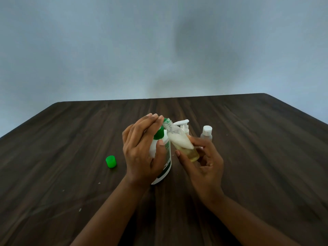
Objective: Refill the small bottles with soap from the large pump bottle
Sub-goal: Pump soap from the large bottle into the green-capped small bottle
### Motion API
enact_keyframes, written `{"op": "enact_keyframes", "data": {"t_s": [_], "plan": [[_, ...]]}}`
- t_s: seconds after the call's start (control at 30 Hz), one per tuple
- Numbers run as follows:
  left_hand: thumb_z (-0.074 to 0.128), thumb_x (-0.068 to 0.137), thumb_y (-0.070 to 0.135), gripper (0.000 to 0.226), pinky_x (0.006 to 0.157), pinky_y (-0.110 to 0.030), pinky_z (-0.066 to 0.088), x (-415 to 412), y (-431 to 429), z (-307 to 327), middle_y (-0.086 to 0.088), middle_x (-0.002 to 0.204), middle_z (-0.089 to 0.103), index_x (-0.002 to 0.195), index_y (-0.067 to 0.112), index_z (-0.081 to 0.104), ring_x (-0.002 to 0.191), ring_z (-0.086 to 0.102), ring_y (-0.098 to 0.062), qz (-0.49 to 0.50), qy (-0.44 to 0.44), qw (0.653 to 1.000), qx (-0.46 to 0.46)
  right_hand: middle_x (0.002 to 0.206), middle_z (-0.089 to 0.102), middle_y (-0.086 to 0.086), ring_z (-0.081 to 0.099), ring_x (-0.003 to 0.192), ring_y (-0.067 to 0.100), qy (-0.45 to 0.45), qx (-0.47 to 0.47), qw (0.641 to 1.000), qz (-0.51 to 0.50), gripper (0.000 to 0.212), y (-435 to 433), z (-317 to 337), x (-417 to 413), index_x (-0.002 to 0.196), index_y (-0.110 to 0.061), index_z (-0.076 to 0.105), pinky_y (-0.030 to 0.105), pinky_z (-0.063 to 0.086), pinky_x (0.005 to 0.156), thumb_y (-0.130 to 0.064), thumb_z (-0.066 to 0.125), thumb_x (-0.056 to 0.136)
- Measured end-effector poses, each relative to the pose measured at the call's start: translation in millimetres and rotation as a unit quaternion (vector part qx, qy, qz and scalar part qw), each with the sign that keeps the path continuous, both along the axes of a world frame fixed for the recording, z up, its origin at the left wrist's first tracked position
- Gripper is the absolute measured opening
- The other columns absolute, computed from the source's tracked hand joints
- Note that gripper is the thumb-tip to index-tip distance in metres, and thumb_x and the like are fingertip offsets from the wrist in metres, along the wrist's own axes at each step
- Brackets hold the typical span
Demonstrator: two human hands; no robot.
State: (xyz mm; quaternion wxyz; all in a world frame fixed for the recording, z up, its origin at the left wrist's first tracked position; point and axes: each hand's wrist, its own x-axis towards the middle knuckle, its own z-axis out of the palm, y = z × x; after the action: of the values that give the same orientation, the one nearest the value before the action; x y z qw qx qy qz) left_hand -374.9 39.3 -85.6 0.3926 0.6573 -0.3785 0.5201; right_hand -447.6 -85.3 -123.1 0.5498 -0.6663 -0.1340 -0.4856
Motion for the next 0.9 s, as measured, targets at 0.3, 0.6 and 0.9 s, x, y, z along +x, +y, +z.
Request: {"op": "enact_keyframes", "data": {"t_s": [0.3,0.6,0.9], "plan": [[0.045,0.085,0.015,0.041,0.098,-0.034,0.041,4,1,1,-0.010,0.120,0.059,0.120,0.000,0.059,0.119,0.054,-0.020,-0.009,0.000,1.000,-0.004,0.104,0.062,-0.003,0.066,0.096,0.014,-0.012,-0.024,1.000,-0.015,0.034,-1,4,6,0.112,-0.021,0.060,0.023,0.056,0.077,-0.013,0.074,0.082],[0.045,0.086,0.017,0.040,0.097,-0.033,0.041,3,-1,-4,-0.011,0.118,0.059,0.118,0.001,0.060,0.116,0.055,-0.021,-0.010,-0.006,1.000,-0.011,0.105,0.065,-0.001,0.069,0.095,0.015,0.006,0.001,1.000,0.005,0.039,-1,-1,3,0.111,-0.021,0.060,0.021,0.056,0.075,-0.008,0.079,0.080],[0.045,0.086,0.019,0.043,0.100,-0.030,0.037,4,1,0,-0.007,0.125,0.054,0.123,0.002,0.057,0.119,0.052,-0.019,-0.004,0.012,1.000,0.010,0.105,0.064,-0.004,0.069,0.095,0.017,-0.010,-0.009,1.000,-0.006,0.036,0,3,7,0.112,-0.018,0.060,0.023,0.057,0.076,-0.008,0.077,0.081]]}}
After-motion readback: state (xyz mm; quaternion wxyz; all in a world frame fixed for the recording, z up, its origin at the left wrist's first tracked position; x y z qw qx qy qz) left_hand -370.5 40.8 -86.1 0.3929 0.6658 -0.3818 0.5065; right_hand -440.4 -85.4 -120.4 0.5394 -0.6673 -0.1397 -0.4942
